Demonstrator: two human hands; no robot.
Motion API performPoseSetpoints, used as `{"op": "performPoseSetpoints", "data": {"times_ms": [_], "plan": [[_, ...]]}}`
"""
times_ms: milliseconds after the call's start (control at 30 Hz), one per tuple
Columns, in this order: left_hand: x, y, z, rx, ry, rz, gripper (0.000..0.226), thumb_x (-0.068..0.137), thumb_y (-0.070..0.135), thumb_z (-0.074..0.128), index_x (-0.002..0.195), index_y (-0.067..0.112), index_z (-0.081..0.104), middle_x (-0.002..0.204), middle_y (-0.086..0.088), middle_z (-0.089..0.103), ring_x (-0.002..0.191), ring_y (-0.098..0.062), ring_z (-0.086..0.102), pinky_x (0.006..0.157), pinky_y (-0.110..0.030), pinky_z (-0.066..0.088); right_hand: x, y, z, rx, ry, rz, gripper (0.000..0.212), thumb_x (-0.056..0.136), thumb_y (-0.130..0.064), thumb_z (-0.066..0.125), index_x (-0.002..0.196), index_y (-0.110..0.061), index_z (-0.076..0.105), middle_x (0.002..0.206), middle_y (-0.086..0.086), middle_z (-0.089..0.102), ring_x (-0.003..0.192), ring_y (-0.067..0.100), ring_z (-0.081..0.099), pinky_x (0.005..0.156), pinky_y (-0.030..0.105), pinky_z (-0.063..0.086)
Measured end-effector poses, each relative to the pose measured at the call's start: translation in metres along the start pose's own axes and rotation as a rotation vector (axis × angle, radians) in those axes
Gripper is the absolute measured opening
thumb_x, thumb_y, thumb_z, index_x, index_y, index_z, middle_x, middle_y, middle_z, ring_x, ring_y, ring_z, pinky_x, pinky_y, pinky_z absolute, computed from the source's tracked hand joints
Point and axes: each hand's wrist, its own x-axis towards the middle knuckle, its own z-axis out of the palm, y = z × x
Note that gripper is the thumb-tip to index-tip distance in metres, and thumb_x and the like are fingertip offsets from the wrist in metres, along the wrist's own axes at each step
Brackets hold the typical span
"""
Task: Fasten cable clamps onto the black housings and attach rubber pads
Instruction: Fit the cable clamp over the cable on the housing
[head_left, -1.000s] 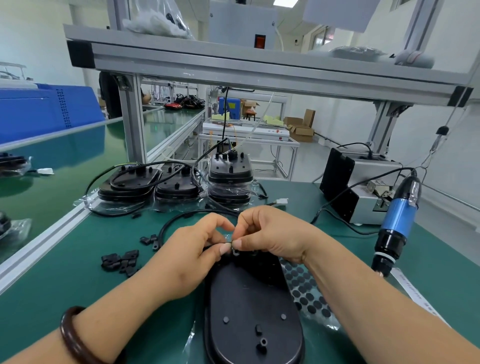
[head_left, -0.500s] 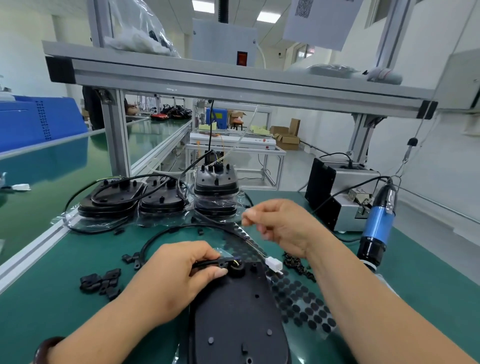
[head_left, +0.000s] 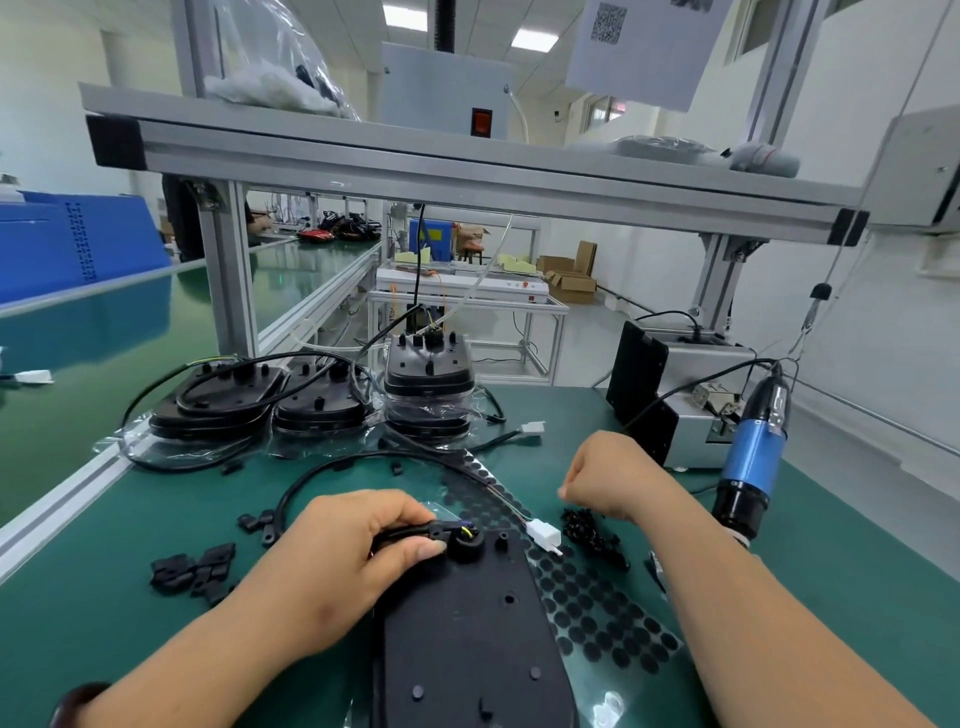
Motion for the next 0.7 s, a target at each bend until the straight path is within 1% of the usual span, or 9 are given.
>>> {"op": "performPoseSetpoints", "data": {"times_ms": [67,133,267,367,467,500,567,633,700], "plan": [[0.000,-0.001,0.000,0.009,0.002,0.004,0.013,0.080,0.041,0.070,0.092,0.036,0.070,0.084,0.024,0.067,0.083,0.007,0.060,0.074,-0.014,0.047,-0.003,-0.003,0.001,-0.100,-0.013,-0.012,0.028,0.089,-0.021,0.063,0.078,0.004,0.068,0.072,0.017,0.062,0.060,0.022,0.049,0.059,0.032,0.048],[0.000,-0.001,0.000,0.023,0.000,0.013,0.014,0.081,0.041,0.069,0.094,0.036,0.069,0.084,0.024,0.067,0.085,0.008,0.059,0.075,-0.013,0.046,-0.001,-0.004,0.006,-0.144,-0.008,0.001,0.044,0.086,-0.019,0.064,0.053,-0.010,0.037,0.054,0.006,0.036,0.053,0.020,0.033,0.047,0.028,0.031],[-0.001,-0.002,-0.001,0.023,-0.021,0.015,0.018,0.080,0.042,0.070,0.097,0.038,0.068,0.087,0.023,0.066,0.085,0.006,0.059,0.075,-0.014,0.047,0.006,-0.003,0.015,-0.136,0.011,-0.010,0.046,0.081,-0.005,0.056,0.055,-0.016,0.020,0.055,0.004,0.020,0.054,0.019,0.020,0.048,0.030,0.019],[-0.002,-0.003,0.000,0.040,-0.034,0.015,0.020,0.078,0.043,0.072,0.096,0.040,0.066,0.083,0.020,0.065,0.079,0.002,0.058,0.069,-0.013,0.047,0.007,-0.003,0.019,-0.110,0.007,0.008,0.040,0.080,-0.002,0.054,0.054,-0.014,0.026,0.056,0.006,0.025,0.060,0.021,0.027,0.051,0.030,0.026],[-0.002,-0.002,0.002,0.070,-0.014,0.025,0.016,0.079,0.042,0.072,0.093,0.040,0.064,0.080,0.018,0.064,0.075,-0.001,0.057,0.066,-0.014,0.047,0.004,-0.005,0.015,-0.014,0.106,-0.022,0.017,0.082,-0.004,0.056,0.066,0.001,0.061,0.068,0.018,0.057,0.066,0.028,0.046,0.059,0.035,0.047],[-0.001,-0.002,0.003,0.075,-0.004,0.032,0.015,0.079,0.042,0.072,0.092,0.040,0.064,0.080,0.020,0.064,0.075,0.000,0.058,0.066,-0.015,0.048,0.000,-0.008,0.011,0.099,0.156,-0.070,0.015,0.084,-0.007,0.059,0.074,-0.001,0.068,0.071,0.009,0.065,0.069,0.026,0.056,0.063,0.032,0.052],[0.000,-0.003,0.003,0.090,0.014,0.048,0.014,0.079,0.042,0.071,0.091,0.039,0.065,0.081,0.023,0.064,0.078,0.004,0.058,0.070,-0.015,0.048,-0.014,-0.020,0.003,0.421,0.190,-0.226,0.015,0.087,-0.015,0.067,0.073,-0.017,0.071,0.064,-0.012,0.064,0.065,0.003,0.060,0.064,0.022,0.047],[0.000,-0.004,0.003,0.106,0.029,0.062,0.014,0.080,0.042,0.071,0.092,0.039,0.065,0.081,0.027,0.063,0.083,0.009,0.057,0.072,-0.011,0.046,-0.033,-0.041,-0.003,0.617,0.105,-0.433,0.016,0.085,-0.017,0.072,0.072,-0.026,0.072,0.060,-0.017,0.065,0.056,-0.007,0.055,0.061,0.012,0.043],[0.001,-0.006,0.003,0.121,0.040,0.075,0.015,0.079,0.043,0.070,0.093,0.039,0.066,0.081,0.029,0.062,0.084,0.012,0.055,0.071,-0.007,0.043,-0.047,-0.059,0.002,0.645,0.037,-0.588,0.011,0.084,-0.014,0.073,0.076,-0.021,0.074,0.059,-0.020,0.065,0.055,-0.008,0.054,0.058,0.007,0.041]]}}
